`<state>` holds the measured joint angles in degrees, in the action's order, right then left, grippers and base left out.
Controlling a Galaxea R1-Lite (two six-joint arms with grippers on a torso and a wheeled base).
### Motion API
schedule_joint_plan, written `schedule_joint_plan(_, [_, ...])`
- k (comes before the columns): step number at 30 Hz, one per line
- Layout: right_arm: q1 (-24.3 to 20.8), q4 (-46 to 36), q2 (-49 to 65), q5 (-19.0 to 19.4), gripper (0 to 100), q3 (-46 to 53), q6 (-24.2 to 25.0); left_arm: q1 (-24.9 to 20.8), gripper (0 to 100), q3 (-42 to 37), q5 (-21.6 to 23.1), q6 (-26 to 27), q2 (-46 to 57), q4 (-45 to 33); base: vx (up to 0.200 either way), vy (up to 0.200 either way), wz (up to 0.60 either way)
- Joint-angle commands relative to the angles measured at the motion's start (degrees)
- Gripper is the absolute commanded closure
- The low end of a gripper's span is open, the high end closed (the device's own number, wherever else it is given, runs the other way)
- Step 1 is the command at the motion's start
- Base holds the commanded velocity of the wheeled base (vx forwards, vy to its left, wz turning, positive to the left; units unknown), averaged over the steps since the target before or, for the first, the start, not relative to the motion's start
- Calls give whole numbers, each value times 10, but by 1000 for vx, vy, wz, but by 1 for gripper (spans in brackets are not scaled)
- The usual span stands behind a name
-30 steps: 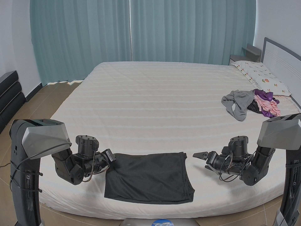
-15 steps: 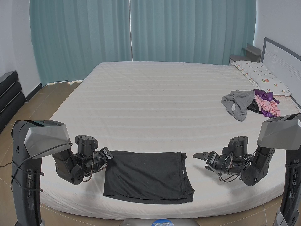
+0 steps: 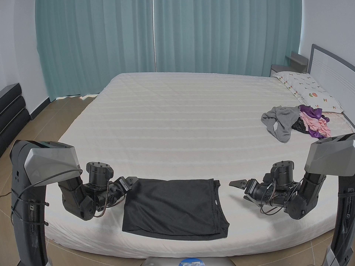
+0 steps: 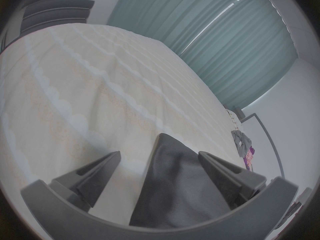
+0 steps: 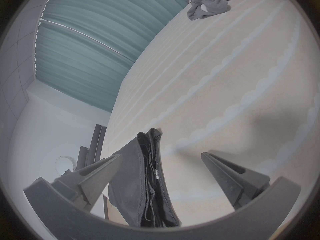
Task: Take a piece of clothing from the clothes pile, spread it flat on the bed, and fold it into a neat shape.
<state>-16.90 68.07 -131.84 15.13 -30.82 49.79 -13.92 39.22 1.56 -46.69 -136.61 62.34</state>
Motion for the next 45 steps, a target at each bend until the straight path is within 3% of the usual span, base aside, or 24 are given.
schedule_joint_plan(1, [5, 4, 33, -17, 0, 22, -1, 14, 0, -23, 1, -22, 39, 0, 0, 0, 0])
schedule_joint_plan(6, [13, 51, 91, -62, 0, 76, -8, 43, 0, -75, 8, -19, 123, 1, 0, 0, 0])
schedule_joint_plan(11, [13, 67, 146, -81, 0, 110, -24, 53, 0, -110, 7, -11, 193, 1, 0, 0, 0])
schedule_joint_plan(13, [18, 82, 221, -117, 0, 151, -66, 65, 0, -162, 8, 5, 285, 16, 0, 0, 0])
schedule_joint_plan(24, [22, 87, 446, -122, 0, 264, -195, 64, 0, -264, 0, 100, 512, 28, 0, 0, 0])
schedule_joint_plan(26, [22, 87, 448, -122, 0, 265, -196, 64, 0, -265, 0, 101, 514, 28, 0, 0, 0])
schedule_joint_plan(27, [23, 82, 480, -123, 0, 286, -227, 64, 0, -287, 0, 121, 561, 27, 0, 0, 0])
schedule_joint_plan(32, [32, 77, 529, -121, 0, 308, -268, 62, 0, -322, -4, 160, 632, 10, 0, 0, 0])
schedule_joint_plan(37, [44, 4, 622, -113, 0, 308, -296, 61, 0, -318, -25, 195, 748, -88, 0, 0, 0])
schedule_joint_plan(45, [45, -247, 845, -92, 0, 299, -384, 62, 0, -273, -27, 243, 957, -318, 0, 0, 0])
